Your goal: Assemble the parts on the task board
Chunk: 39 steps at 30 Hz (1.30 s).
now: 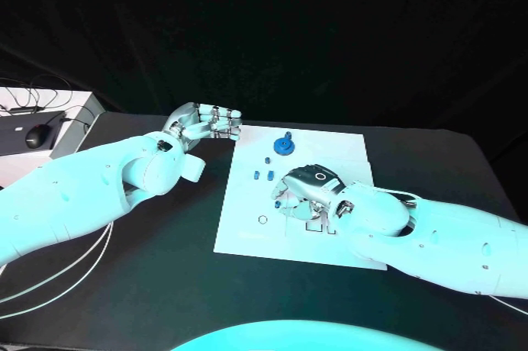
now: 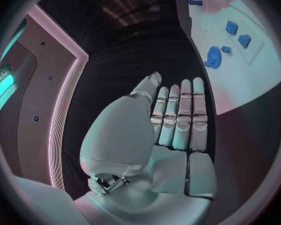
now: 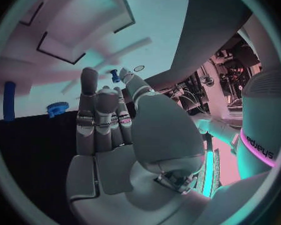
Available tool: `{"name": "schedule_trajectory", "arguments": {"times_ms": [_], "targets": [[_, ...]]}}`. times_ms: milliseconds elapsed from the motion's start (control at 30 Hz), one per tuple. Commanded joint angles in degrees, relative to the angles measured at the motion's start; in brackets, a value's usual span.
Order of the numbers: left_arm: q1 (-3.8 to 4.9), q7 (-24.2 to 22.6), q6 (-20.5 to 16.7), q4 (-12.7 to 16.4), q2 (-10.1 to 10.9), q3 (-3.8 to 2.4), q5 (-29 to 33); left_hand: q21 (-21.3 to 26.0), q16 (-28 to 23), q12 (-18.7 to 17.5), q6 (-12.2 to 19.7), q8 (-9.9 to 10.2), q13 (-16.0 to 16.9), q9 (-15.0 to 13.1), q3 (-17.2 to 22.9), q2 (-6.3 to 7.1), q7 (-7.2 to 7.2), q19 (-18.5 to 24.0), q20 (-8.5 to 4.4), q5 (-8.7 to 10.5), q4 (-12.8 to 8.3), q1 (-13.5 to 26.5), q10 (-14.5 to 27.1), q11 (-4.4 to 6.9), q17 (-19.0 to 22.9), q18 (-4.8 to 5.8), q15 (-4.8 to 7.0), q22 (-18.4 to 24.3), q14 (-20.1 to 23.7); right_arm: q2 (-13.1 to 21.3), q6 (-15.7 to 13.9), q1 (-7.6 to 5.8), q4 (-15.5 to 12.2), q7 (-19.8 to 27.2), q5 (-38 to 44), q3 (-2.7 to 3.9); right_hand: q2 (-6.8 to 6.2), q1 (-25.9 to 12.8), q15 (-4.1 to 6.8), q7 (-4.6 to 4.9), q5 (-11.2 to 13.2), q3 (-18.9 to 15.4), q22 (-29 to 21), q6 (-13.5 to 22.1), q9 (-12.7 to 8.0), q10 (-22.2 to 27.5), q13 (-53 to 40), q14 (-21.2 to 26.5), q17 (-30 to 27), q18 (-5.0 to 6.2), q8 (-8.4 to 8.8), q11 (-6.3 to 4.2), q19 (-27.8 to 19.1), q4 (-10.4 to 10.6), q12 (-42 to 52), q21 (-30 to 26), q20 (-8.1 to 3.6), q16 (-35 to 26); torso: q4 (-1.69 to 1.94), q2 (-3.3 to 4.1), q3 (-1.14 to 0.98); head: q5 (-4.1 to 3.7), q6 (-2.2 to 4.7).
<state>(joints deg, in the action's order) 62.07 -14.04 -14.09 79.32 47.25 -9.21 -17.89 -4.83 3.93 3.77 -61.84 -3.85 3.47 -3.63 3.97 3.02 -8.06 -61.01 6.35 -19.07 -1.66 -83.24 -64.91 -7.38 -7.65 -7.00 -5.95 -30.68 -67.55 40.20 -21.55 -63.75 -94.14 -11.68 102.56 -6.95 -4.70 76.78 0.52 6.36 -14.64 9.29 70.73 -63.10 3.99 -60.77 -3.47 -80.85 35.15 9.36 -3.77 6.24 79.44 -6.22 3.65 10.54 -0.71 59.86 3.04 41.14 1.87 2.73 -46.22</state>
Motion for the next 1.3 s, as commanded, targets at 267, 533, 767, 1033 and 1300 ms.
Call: {"name": "schedule_trajectory", "arguments": {"times_ms": [267,533,767,1033,1300], "targets": [[0.01,-0.77,1.04,-0.12,-0.09,-0.04,0.79,0.2,-0.06,-0.22,-0.1,0.29,-0.08,0.02,-0.46,-0.09,-0.21,0.03,0.19,-0.16,0.19,-0.27,0.29,0.0,-0.11,0.71,0.09,0.16,0.49,5.87,-4.38,-1.79,-1.45,3.34,-13.75,1.46,-0.22,0.32,0.18,1.04,-0.68,0.94,0.44,1.12,-0.02,-5.08,0.06,-0.13,0.25,-0.43,0.2,-1.16,0.66,0.35,0.12,-0.21,-0.64,0.24,-0.16,-0.12,0.0,-0.97,0.76],[-0.03,-1.28,1.35,-0.35,-0.19,-0.04,1.24,0.26,-0.05,-0.2,-0.05,0.28,-0.07,0.01,-0.55,-0.08,-0.11,0.05,0.21,-0.16,0.19,-0.32,0.2,0.05,-0.13,0.72,0.11,0.26,0.47,10.54,0.7,-5.2,2.0,5.0,-18.86,2.11,-1.02,-0.35,-0.14,0.95,-2.09,-2.31,0.59,1.65,0.01,-3.01,-0.03,0.07,0.69,-0.44,0.18,-0.72,0.83,0.42,0.27,-0.57,-0.44,0.7,-0.4,-0.31,0.01,-1.72,1.41],[-0.14,-1.43,1.42,-0.46,-0.32,-0.04,1.37,0.26,-0.05,-0.2,-0.05,0.28,-0.07,0.01,-0.55,-0.08,-0.11,0.05,0.21,-0.16,0.19,-0.32,0.2,0.05,-0.13,0.72,0.11,0.26,0.47,12.24,4.06,-6.17,4.08,5.53,-14.33,2.21,-1.0,1.34,-0.44,0.24,-2.11,-5.78,0.48,2.11,0.01,-1.02,-0.02,0.22,1.17,-0.15,0.19,-0.41,1.19,1.46,0.35,-1.17,-0.13,0.82,-0.45,-0.35,-0.06,-2.07,1.43],[-0.22,-1.47,1.42,-0.42,-0.31,-0.04,1.4,0.26,-0.05,-0.2,-0.05,0.28,-0.07,0.01,-0.55,-0.08,-0.11,0.05,0.21,-0.16,0.19,-0.32,0.2,0.05,-0.13,0.72,0.11,0.26,0.47,11.47,6.29,-6.17,5.16,4.79,-9.86,2.01,-1.59,2.12,-0.51,-0.24,-2.08,-5.79,0.52,2.51,0.05,-0.51,0.0,0.21,1.39,-0.02,0.18,-0.29,1.34,2.66,0.41,-1.55,-0.02,0.72,-0.34,-0.33,0.05,-2.23,1.35],[-0.24,-1.43,1.31,-0.36,-0.2,-0.04,1.4,0.26,-0.05,-0.22,-0.06,0.28,-0.08,0.01,-0.63,-0.15,-0.16,0.01,0.18,-0.17,0.22,-0.41,0.18,0.05,-0.17,0.73,0.12,0.37,0.43,10.19,7.83,-5.73,5.59,4.71,-8.7,1.62,-1.26,2.14,-0.26,-0.39,-2.52,-5.37,0.68,2.34,0.02,-1.98,0.02,0.15,1.43,-0.11,0.2,-0.65,1.38,2.57,0.43,-1.66,-0.18,0.59,-0.3,-0.3,0.12,-2.26,1.21]]}}
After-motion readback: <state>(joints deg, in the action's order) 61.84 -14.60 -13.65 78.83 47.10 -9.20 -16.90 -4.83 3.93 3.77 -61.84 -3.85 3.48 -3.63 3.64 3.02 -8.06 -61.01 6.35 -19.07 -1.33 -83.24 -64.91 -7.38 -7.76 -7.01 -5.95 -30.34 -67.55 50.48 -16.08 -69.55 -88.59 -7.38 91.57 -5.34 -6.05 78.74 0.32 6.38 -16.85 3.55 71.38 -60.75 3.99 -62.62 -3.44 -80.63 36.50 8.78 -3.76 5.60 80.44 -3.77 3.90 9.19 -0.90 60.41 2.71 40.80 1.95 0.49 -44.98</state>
